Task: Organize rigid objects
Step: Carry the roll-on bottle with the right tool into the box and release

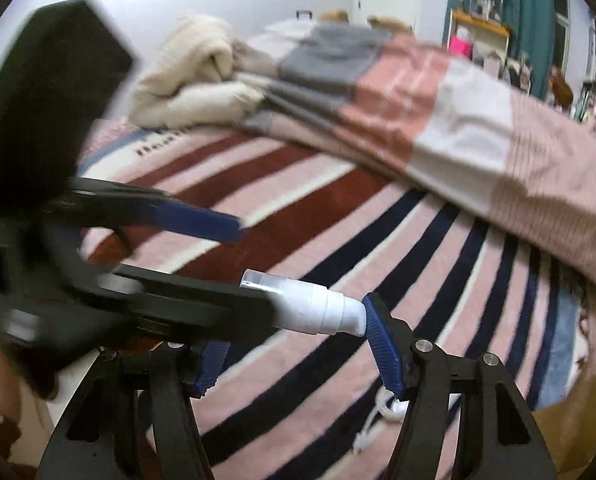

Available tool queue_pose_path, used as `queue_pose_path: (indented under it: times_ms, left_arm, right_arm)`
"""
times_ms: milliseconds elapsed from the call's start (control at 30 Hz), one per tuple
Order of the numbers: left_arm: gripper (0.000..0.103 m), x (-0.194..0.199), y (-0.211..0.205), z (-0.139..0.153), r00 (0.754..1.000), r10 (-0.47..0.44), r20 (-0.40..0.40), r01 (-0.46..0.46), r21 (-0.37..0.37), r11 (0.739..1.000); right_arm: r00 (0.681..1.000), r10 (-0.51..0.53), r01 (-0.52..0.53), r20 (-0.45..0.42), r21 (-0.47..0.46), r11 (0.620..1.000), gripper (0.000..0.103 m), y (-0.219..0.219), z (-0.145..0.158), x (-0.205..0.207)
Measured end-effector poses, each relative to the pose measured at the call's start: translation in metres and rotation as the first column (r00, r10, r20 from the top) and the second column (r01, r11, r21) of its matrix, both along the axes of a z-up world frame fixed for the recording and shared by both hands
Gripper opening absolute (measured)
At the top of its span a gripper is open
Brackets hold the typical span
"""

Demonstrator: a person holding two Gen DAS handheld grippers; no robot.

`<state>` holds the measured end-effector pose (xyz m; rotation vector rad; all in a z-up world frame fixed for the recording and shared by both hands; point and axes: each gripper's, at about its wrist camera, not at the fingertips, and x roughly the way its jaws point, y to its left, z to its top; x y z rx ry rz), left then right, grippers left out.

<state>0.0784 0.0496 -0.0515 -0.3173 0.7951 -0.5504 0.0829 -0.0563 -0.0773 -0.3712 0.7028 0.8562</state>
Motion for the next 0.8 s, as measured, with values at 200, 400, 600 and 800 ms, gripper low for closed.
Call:
queue_pose_path:
  times_ms: [200,400,600,800]
  left_arm:
    - [0.03,0.018,-0.079,0.032,0.987,-0.154,0.037,0.152,0.05,0.987]
    - [0.029,0.048,-0.163,0.041,0.954,-0.298,0.007,0.297,0.076,0.952]
    - [0.028,0.076,-0.232,0.025,0.908,-0.409,-0.089,0.417,0.098,0.904]
    - [0.058,0.085,-0.259,0.018,0.908,-0.395,-0.141,0.415,0.159,0.896]
  right_arm:
    - [0.994,-0.068,0.066,0.084,0.018,0.998,0.06,-0.055,0.034,-0.01]
    - [0.976,-0.198,0.197,0.094,0.028,0.98,0.06,-0.132,0.049,0.001]
    - [0.948,-0.319,0.319,0.02,-0.028,0.947,0.06,-0.199,0.039,0.023]
    - [0.919,-0.393,0.386,-0.036,-0.132,0.913,0.06,-0.222,0.022,0.036]
